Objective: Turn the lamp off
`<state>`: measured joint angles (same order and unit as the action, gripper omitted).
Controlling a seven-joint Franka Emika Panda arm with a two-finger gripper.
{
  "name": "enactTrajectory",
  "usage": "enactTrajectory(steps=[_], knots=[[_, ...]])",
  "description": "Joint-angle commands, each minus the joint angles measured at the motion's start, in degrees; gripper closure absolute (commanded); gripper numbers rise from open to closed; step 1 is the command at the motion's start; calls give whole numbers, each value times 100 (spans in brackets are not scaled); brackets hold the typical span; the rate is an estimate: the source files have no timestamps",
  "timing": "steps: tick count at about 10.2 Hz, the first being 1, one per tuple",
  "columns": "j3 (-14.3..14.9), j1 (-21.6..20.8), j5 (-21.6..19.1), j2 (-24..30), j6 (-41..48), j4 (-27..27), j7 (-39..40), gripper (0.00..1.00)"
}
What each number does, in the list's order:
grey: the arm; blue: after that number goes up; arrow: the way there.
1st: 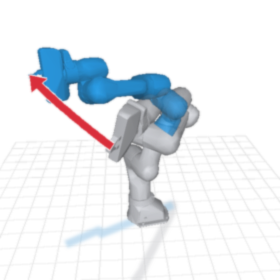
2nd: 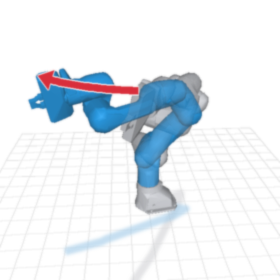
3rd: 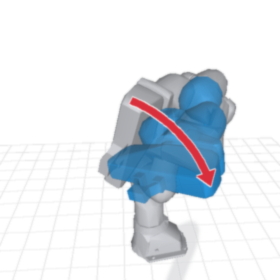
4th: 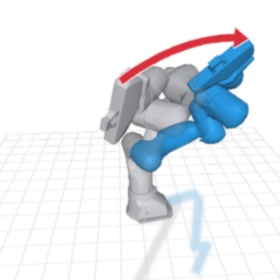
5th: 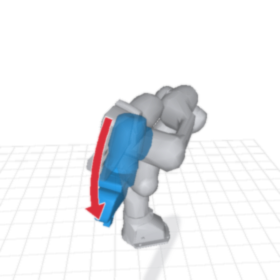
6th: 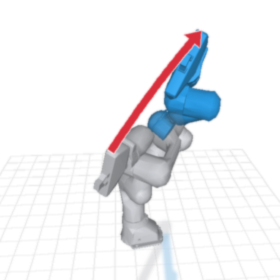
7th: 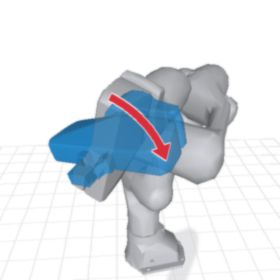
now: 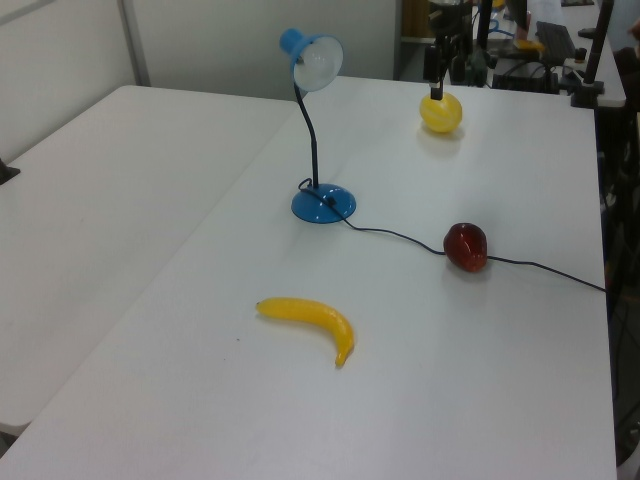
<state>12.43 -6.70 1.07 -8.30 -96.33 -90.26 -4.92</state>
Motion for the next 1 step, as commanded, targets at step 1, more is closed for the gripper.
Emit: enactTrajectory(steps=[1], knots=[[119,-130,-81,162,96,-150,35,0]])
